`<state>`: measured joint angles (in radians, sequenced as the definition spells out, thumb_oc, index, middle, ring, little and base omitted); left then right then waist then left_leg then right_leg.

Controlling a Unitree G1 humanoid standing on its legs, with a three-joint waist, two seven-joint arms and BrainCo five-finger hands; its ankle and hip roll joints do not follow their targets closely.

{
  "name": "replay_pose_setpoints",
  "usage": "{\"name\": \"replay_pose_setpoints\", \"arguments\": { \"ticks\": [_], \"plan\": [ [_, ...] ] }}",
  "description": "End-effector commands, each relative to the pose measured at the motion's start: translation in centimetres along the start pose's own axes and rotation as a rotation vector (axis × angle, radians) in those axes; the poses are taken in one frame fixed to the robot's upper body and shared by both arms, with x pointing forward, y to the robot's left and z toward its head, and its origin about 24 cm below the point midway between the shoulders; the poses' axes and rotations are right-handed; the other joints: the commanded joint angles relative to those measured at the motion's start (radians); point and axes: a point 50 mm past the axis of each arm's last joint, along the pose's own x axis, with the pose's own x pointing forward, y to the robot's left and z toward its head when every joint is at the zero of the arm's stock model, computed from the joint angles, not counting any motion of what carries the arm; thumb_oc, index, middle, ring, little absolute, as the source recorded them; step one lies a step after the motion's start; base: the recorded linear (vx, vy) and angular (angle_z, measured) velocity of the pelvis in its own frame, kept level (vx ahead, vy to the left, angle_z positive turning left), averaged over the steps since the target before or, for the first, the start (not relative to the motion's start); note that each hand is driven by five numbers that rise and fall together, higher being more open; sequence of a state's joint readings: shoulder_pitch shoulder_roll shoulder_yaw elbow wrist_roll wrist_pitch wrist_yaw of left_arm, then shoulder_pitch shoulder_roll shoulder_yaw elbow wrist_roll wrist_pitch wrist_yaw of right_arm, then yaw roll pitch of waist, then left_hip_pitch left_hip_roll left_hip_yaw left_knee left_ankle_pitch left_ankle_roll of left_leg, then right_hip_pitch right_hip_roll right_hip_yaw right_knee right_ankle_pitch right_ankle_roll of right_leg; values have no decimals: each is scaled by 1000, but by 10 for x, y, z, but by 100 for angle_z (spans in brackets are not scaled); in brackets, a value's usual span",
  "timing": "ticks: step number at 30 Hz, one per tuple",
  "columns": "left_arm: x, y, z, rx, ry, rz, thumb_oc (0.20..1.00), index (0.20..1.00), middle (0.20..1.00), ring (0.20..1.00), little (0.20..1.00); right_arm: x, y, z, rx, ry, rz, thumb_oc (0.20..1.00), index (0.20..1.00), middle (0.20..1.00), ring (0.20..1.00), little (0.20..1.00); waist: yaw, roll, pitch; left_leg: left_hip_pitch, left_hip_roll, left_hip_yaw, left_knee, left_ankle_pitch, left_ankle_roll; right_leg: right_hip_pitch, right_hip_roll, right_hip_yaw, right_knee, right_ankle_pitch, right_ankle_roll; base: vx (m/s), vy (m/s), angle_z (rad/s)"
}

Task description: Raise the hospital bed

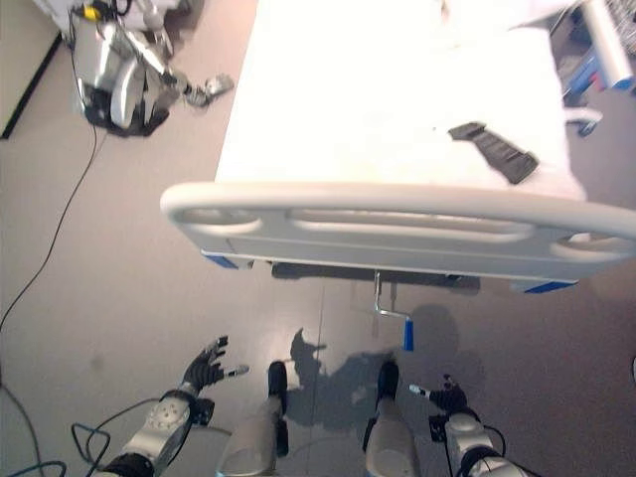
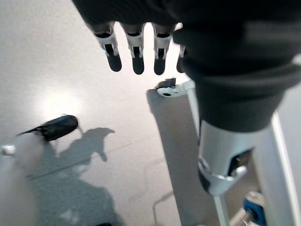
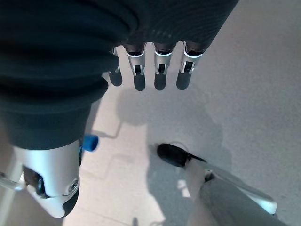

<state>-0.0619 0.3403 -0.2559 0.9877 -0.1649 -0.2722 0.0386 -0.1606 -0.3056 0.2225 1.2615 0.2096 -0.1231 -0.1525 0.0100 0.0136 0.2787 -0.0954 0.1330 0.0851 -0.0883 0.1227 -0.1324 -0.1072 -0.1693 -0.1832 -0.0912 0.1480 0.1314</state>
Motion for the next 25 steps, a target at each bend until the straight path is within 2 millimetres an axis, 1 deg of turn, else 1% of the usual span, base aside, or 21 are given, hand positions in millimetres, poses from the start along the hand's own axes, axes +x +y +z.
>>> {"name": "replay_pose_setpoints", "arguments": {
  "ticks": [1,3,5,7,9,11,12,13,14,15,16,20,21,22,25],
  "plan": [
    [2,15,-5,38,43,35,1000,1000,1000,1000,1000,0,-3,-4,-30,30,15,1000,1000,1000,1000,1000,-4,-36,-43,40,10,-4,35,-28,-2,35,-20,-38,56,-35,75,78,28,-2],
    [-3,13,-19,9,98,47,1000,1000,1000,1000,1000,-3,-1,-15,-24,57,23,1000,1000,1000,1000,1000,-10,-39,-84,75,13,-4,20,-29,-1,68,-17,-45,50,-43,75,52,10,3],
    [-7,10,-28,2,135,39,1000,1000,1000,1000,1000,-5,-2,-24,-7,86,25,1000,1000,1000,1000,1000,-13,-39,-114,99,14,-5,16,-34,0,93,-14,-45,48,-51,74,51,6,10],
    [-9,3,-32,0,147,20,1000,1000,1000,1000,1000,-8,-2,-35,5,121,25,1000,1000,1000,1000,1000,-13,-39,-138,126,15,-6,12,-41,1,122,-13,-53,41,-57,74,43,11,3],
    [-11,-4,-36,9,160,-4,1000,1000,1000,1000,1000,-10,-1,-42,10,136,32,1000,1000,1000,1000,1000,-14,-40,-160,150,15,-4,6,-49,2,147,-12,-53,32,-62,74,18,4,-1],
    [-11,-7,-36,12,159,-14,1000,1000,1000,1000,1000,-11,-1,-46,7,147,31,1000,1000,1000,1000,1000,-13,-40,-167,160,15,-5,5,-53,3,157,-12,-54,30,-63,75,0,0,0],
    [-12,-9,-37,-19,156,1,1000,1000,1000,1000,1000,-11,-1,-42,16,107,18,1000,1000,1000,1000,1000,-19,-39,-183,175,13,0,4,-60,7,171,-8,-47,27,-68,73,0,0,0],
    [-12,-9,-37,-19,157,1,1000,1000,1000,1000,1000,-12,-1,-42,16,107,18,1000,1000,1000,1000,1000,-18,-39,-183,176,13,0,4,-61,7,172,-8,-47,27,-69,73,-11,25,-4],
    [-12,-9,-38,-24,161,12,1000,1000,1000,1000,1000,-10,-3,-31,23,41,-3,1000,1000,1000,1000,1000,-25,-38,-186,179,13,6,4,-61,7,173,-9,-43,27,-68,74,-14,32,-4],
    [-14,-10,-40,-30,165,10,1000,1000,1000,1000,1000,-11,-5,-30,22,22,-13,1000,1000,1000,1000,1000,-27,-36,-191,184,13,10,4,-63,8,174,-8,-38,28,-69,74,-20,39,-5],
    [-16,-11,-44,-34,182,8,1000,1000,1000,1000,1000,-11,-3,-32,20,33,-7,1000,1000,1000,1000,1000,-29,-36,-193,189,12,9,3,-65,10,173,-7,-35,29,-70,74,-31,30,-12],
    [-17,-15,-45,-40,190,8,1000,1000,1000,1000,1000,-13,3,-41,18,73,11,1000,1000,1000,1000,1000,-30,-36,-201,203,14,16,1,-72,10,189,-4,-31,25,-73,71,-5,17,-13],
    [-18,-16,-50,-35,217,5,1000,1000,1000,1000,1000,-14,7,-44,23,92,24,1000,1000,1000,1000,1000,-30,-39,-206,208,14,19,1,-73,9,201,-5,-32,19,-73,71,0,0,0],
    [-18,-16,-50,-35,216,5,1000,1000,1000,1000,1000,-14,7,-44,23,92,24,1000,1000,1000,1000,1000,-31,-39,-206,209,14,19,1,-73,9,202,-5,-32,19,-73,71,0,0,0],
    [-19,-17,-52,-61,223,5,1000,1000,1000,1000,1000,-17,12,-54,22,142,45,1000,1000,1000,1000,1000,-27,-40,-215,219,12,16,1,-79,11,215,-7,-37,15,-76,71,0,0,0]
  ]
}}
